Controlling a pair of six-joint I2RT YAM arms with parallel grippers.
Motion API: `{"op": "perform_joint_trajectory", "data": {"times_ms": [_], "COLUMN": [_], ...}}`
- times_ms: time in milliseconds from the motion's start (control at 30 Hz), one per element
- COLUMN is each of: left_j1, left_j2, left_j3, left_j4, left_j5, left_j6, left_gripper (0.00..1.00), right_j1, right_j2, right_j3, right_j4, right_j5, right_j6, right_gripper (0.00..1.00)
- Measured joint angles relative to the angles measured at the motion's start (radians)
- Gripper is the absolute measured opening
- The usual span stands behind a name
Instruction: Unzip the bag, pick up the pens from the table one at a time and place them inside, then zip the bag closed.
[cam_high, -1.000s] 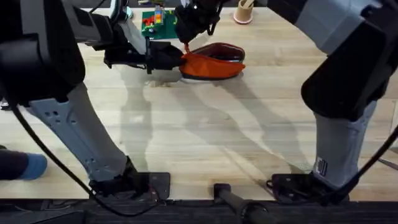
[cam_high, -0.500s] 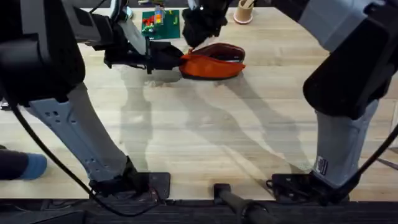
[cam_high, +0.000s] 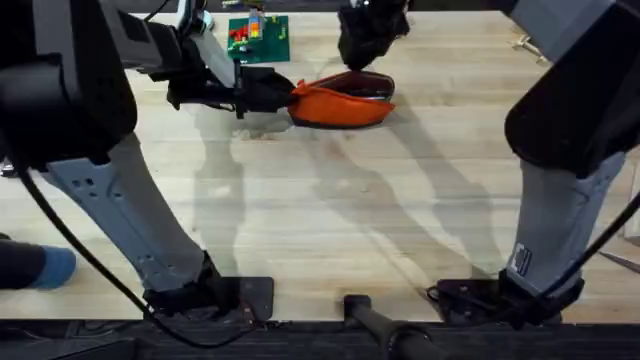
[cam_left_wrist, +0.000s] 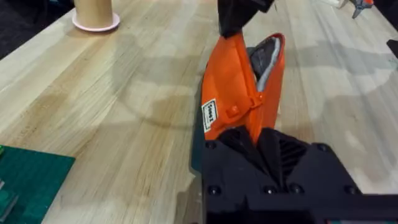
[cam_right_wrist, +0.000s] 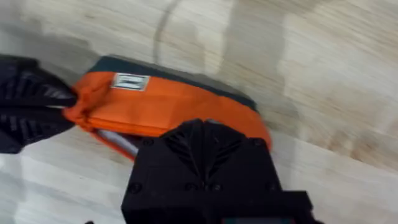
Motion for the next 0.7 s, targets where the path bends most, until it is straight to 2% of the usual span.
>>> {"op": "perform_joint_trajectory", "data": {"times_ms": [700], "left_j1": [0.000], "left_j2": [0.000], "left_j3": [0.000], "left_j4": [0.000], "left_j5": [0.000], "left_j6": [0.000], "left_gripper": [0.043], "right_j1": [-0.042], "right_j2": [0.000], "right_j3": [0.000], "right_j4": [-0.036], "right_j5": [0.050], "right_j6": [-0.027], "right_gripper": [0.033]}}
